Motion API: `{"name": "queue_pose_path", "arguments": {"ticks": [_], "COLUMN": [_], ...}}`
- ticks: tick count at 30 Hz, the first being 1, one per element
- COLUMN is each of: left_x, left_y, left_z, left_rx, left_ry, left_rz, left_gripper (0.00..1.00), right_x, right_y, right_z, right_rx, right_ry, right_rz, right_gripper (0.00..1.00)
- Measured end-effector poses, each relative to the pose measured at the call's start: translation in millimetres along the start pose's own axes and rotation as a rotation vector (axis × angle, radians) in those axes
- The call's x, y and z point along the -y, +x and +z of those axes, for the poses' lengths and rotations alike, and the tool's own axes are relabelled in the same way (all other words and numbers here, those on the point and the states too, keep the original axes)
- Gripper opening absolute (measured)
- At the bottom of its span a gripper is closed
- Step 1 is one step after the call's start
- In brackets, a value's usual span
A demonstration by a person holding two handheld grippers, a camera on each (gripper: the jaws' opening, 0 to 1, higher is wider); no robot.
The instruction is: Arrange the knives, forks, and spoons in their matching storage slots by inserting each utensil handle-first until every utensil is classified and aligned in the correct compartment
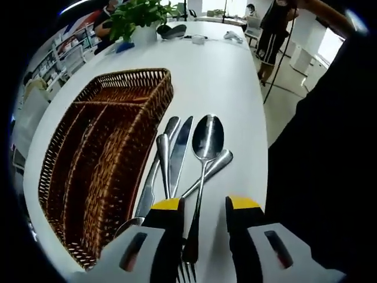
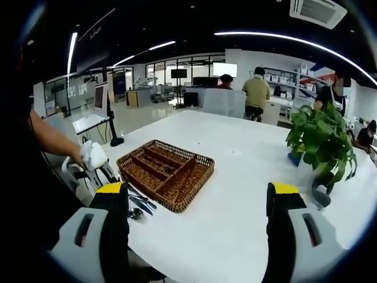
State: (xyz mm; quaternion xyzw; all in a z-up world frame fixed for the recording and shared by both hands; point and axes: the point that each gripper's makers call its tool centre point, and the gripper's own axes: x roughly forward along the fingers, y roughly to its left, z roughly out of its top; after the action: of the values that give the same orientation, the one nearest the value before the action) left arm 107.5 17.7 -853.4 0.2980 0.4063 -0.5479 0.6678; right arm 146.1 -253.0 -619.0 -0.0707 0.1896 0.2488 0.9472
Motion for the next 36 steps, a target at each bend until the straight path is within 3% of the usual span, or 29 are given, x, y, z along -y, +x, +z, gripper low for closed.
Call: {"name": "queue_pose_path", "arguments": {"ticks": [10, 23, 27, 36], "left_x": [4.1, -1.4, 0.1, -3.5], "left_y": [14, 21, 23, 21], "left_z": [-0.5, 3.8, 5.4, 5.3], "left_rx": [0.0, 0.028, 0.043, 0.042], "left_ry": [0.029, 0.061, 0.117, 0.088], "left_rz": [-0.022, 0.01, 0.021, 0.052], "left_gripper": [0.22, 0.08, 0.04, 0.02], "right_x": [2, 3, 3, -2], "right_y": [-4, -9, -11, -14], "right_z": [-0.9, 2.1, 1.7, 4.3], "right_rx": [0.001, 0.005, 0.004, 0.007], "right_ry": [0.004, 0.002, 0.004, 0.002], "right_rz": [-0.012, -0.022, -0.029, -0.035], "right_gripper": [1.0, 1.0, 1.0, 1.0]}}
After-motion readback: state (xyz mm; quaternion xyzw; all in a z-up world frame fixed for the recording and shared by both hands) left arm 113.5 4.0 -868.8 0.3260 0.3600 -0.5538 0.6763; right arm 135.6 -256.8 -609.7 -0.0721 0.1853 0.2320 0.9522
